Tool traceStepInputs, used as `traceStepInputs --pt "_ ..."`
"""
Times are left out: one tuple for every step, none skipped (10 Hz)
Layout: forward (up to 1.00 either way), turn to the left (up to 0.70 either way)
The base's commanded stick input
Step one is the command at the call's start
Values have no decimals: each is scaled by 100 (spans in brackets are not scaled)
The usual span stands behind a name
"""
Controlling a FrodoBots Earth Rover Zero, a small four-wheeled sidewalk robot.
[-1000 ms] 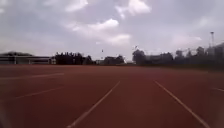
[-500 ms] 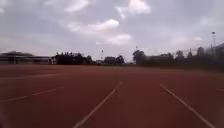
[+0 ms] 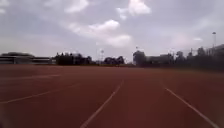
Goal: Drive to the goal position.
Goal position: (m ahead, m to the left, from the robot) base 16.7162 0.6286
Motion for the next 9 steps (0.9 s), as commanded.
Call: traceStepInputs --pt "45 0" --pt "45 0" --pt "45 0" --pt "45 0" --pt "45 0" --pt "45 0" --pt "45 0" --pt "45 0" --pt "45 0"
